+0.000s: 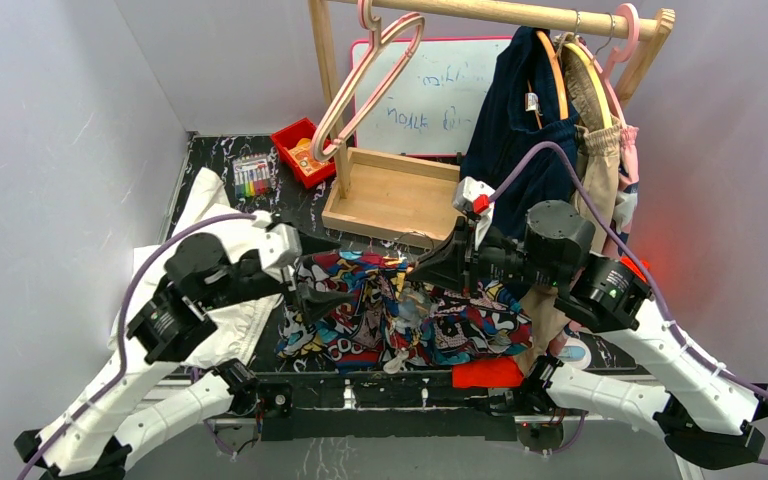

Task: Place the shorts on the hanger
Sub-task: Hang the shorts on the hanger.

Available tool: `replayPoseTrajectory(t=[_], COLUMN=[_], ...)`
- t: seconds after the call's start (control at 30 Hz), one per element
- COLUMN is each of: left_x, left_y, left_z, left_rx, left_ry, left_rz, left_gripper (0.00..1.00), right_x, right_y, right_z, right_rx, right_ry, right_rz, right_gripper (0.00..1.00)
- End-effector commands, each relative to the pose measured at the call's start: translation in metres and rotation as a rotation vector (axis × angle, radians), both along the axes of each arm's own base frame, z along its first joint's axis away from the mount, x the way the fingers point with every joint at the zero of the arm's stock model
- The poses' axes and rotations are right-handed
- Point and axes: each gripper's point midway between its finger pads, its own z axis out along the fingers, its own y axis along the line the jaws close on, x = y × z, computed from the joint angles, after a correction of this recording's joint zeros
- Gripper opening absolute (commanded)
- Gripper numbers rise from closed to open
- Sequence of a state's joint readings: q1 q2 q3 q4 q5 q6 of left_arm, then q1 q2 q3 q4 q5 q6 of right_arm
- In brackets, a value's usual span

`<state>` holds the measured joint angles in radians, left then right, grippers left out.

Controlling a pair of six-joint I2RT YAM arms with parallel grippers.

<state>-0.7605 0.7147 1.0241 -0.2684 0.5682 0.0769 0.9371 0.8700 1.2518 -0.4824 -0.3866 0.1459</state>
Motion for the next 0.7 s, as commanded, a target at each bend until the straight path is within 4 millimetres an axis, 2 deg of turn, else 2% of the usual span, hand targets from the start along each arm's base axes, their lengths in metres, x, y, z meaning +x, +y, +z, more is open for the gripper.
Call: replayPoseTrajectory(t=[0.0,0.17,0.4,0.53,0.67], left_x=[0.023,0.005,-0.022,-0.009,0.01], left_y=[0.031,0.038,0.017,0.008,0.004], left_z=[0.028,0.028,0.006,0.002,0.017], left_rx=[-0.104,-0.148,-0.068,-0.039,-0.084], left_ry=[-0.08,-0.038,0.069,0.066,0.009], left_rz=[0.248,0.217,0.01,0.018,0.081], left_gripper=[0.92,0.92,0.82,0.79,0.84], right_x=[0.017,0.023,0.025,0.025,0.025], right_y=[-0.004,-0.007,-0.002,0.002,0.003], right_z=[0.035,0.037,0.039,0.041,0.04], right_rx=[0.134,0.149,0.164,0.171,0.173], right_ry=[-0.104,-0.112,-0.106,-0.099,-0.089], right_rz=[-0.104,-0.145,-0.141,-0.129,-0.128], right_gripper=[0.0,0.0,0.0,0.0,0.0])
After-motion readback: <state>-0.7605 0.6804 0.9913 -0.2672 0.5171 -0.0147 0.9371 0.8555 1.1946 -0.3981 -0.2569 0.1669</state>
